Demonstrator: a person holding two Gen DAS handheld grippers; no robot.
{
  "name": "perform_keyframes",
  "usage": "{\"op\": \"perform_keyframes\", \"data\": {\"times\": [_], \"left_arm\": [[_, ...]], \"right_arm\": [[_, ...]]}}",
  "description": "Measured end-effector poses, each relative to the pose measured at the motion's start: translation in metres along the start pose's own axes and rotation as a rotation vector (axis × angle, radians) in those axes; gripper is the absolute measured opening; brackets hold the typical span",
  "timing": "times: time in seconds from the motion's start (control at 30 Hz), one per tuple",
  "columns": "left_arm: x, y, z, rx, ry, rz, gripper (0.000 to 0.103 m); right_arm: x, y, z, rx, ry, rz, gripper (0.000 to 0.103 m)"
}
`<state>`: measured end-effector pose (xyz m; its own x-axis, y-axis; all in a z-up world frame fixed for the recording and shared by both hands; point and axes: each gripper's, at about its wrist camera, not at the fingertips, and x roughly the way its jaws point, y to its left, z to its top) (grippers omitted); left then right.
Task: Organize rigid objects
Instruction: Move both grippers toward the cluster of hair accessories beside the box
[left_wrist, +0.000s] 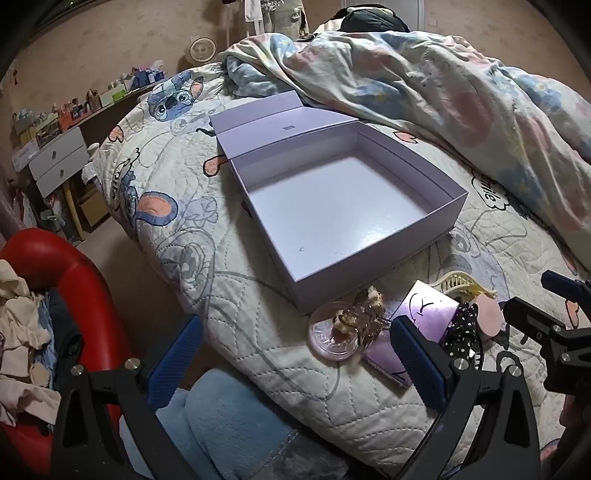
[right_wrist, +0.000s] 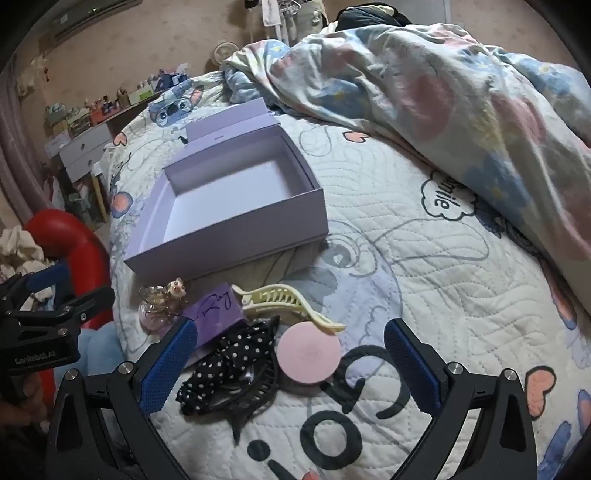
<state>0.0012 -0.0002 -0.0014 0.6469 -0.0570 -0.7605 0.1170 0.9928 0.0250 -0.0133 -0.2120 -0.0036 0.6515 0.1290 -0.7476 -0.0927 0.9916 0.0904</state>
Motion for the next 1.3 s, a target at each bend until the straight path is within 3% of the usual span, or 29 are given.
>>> {"op": "perform_keyframes", "data": {"times": [1.3], "left_arm": [[-0.0041,-0.0018,-0.0031,0.004,0.020,-0.011,0.103]], "right_arm": [[-0.0069,0.0012,0.0004,-0.020,-0.018,-0.015,0.103]]}}
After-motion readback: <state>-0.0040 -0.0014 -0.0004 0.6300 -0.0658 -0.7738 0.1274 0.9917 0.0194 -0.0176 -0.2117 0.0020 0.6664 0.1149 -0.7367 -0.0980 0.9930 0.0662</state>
